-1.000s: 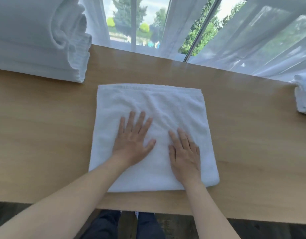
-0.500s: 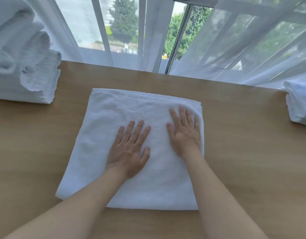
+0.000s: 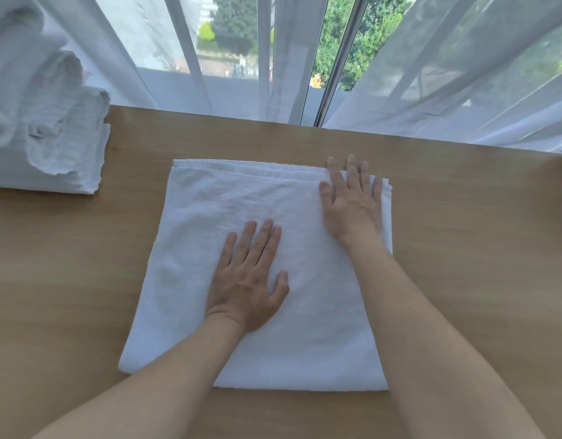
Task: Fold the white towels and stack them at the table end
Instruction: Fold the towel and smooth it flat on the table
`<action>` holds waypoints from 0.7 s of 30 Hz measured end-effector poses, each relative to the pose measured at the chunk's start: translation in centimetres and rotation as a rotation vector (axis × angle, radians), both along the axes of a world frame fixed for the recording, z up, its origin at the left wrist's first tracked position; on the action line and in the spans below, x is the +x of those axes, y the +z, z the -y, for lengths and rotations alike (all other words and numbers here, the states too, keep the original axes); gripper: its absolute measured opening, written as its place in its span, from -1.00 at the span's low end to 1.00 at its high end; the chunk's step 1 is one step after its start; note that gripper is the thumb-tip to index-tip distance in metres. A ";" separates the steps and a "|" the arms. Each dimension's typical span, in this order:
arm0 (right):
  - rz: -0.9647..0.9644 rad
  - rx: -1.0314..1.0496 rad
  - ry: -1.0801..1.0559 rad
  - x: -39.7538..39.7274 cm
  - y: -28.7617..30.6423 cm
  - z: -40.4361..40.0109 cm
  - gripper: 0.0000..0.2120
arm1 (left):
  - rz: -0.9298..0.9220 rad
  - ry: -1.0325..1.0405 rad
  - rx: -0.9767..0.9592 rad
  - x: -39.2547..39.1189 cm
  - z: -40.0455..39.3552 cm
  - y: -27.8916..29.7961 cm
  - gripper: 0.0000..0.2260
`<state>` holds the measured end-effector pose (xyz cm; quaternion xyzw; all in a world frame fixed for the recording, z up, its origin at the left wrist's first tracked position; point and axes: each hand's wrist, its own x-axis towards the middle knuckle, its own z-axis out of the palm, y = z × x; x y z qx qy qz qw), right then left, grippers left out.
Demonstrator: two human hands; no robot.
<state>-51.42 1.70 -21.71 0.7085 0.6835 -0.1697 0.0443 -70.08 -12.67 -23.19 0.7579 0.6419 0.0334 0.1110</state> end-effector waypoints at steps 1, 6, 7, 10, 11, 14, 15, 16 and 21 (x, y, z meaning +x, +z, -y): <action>-0.026 0.039 -0.018 -0.5 0.3 0.2 -0.46 | 0.009 -0.001 -0.011 0.0 0.1 0.0 -0.34; -0.295 0.250 -0.114 -5.4 1.2 10.4 -0.46 | 0.013 -0.006 -0.045 -0.2 -0.1 -0.1 -0.38; -0.278 0.200 -0.142 -5.9 0.9 12.6 -0.47 | 0.013 -0.005 -0.064 -0.2 0.0 0.0 -0.40; -0.098 0.092 -0.124 -6.5 -0.3 16.4 -0.47 | 0.078 0.016 -0.106 -0.4 -0.1 0.6 -0.44; -0.068 0.105 -0.115 -6.4 -0.5 16.8 -0.45 | 0.099 0.021 -0.109 -0.8 -0.2 0.6 -0.45; -0.068 0.186 -0.119 -6.5 -1.1 16.5 -0.42 | 0.059 -0.016 -0.097 -4.5 -2.6 0.5 -0.45; -0.066 0.198 -0.123 -6.6 -1.2 16.5 -0.42 | 0.031 -0.008 -0.095 -6.1 -4.1 0.4 -0.46; -0.060 0.211 -0.125 -6.7 -1.4 16.6 -0.42 | 0.001 0.028 -0.102 -7.7 -6.0 0.2 -0.47; -0.049 0.209 -0.126 -6.9 -1.2 16.8 -0.42 | 0.070 0.226 -0.146 -8.8 -9.9 1.6 -0.47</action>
